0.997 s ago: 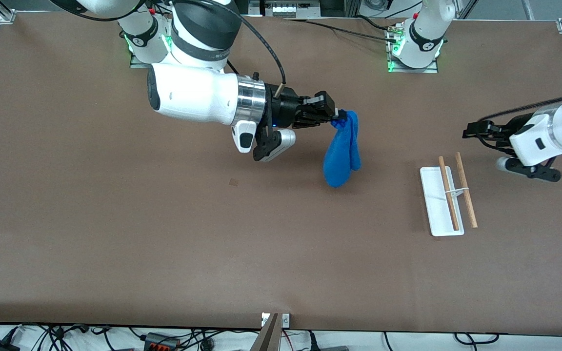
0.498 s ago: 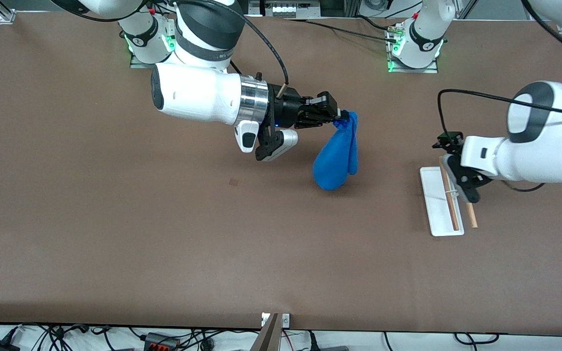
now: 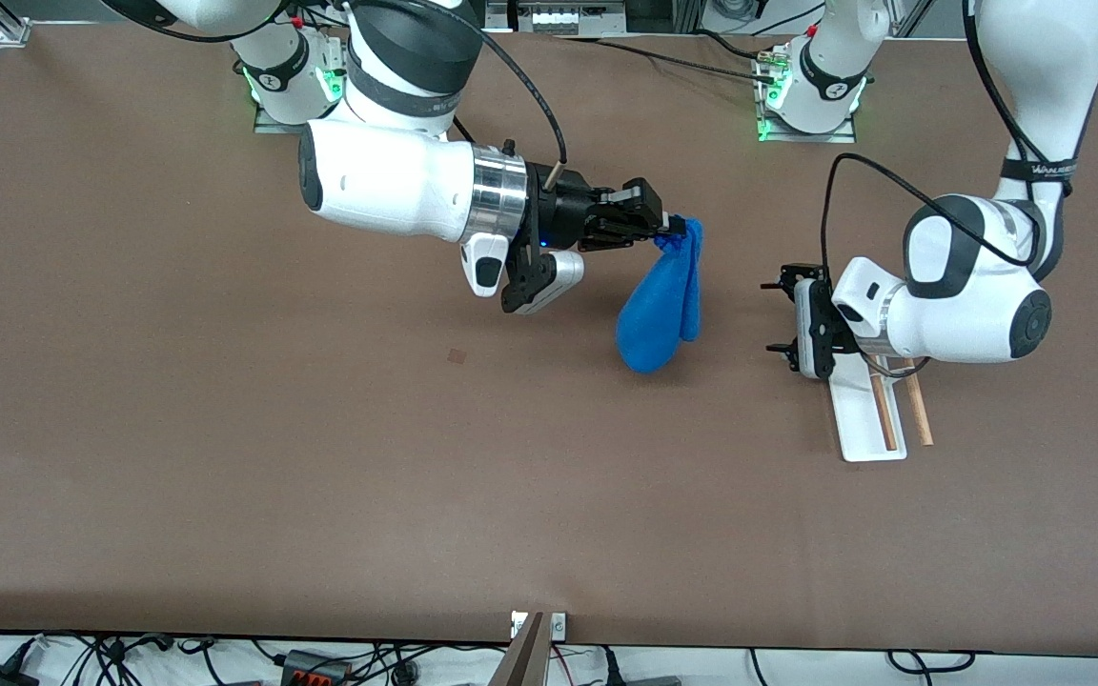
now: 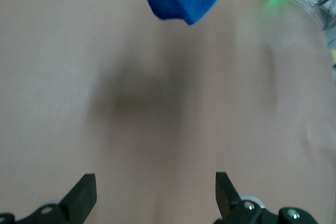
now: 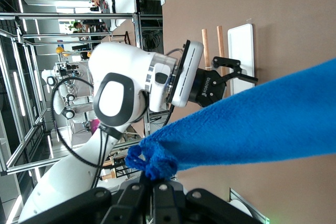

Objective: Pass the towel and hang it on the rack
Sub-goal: 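Hold the towel up with the right gripper while the left gripper approaches it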

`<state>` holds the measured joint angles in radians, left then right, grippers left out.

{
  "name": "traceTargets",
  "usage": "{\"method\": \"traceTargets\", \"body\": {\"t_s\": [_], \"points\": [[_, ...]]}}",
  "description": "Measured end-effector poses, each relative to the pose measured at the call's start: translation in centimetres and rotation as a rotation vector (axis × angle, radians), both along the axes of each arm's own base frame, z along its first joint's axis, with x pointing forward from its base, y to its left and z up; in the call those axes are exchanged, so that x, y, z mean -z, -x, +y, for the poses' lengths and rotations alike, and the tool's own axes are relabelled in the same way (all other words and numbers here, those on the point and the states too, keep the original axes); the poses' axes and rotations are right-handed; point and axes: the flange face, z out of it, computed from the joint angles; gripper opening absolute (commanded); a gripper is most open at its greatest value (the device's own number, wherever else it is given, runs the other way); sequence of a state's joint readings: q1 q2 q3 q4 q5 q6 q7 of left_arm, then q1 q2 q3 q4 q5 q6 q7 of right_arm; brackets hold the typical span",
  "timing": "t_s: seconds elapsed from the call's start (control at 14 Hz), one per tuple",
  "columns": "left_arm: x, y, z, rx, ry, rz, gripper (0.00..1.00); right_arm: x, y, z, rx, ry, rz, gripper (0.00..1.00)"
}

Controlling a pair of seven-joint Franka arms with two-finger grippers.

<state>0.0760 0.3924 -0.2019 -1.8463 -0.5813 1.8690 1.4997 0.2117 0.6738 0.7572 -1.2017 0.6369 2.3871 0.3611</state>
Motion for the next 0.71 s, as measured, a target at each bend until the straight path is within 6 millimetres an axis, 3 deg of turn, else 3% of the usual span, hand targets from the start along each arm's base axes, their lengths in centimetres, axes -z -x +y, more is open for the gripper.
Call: {"method": "traceTargets", "body": {"t_s": [0.28,0.71], "points": [[3.9,0.2,-0.5,0.013,0.196,-0.012,0.98,0.1,0.0,0.0,0.000,0.001,0.001,0.00],[4.3,1.6,-7.9,0.045,0.330,0.004,1.00,0.5,0.0,0.1,-0.002,0.004,0.006,0.00]]}}
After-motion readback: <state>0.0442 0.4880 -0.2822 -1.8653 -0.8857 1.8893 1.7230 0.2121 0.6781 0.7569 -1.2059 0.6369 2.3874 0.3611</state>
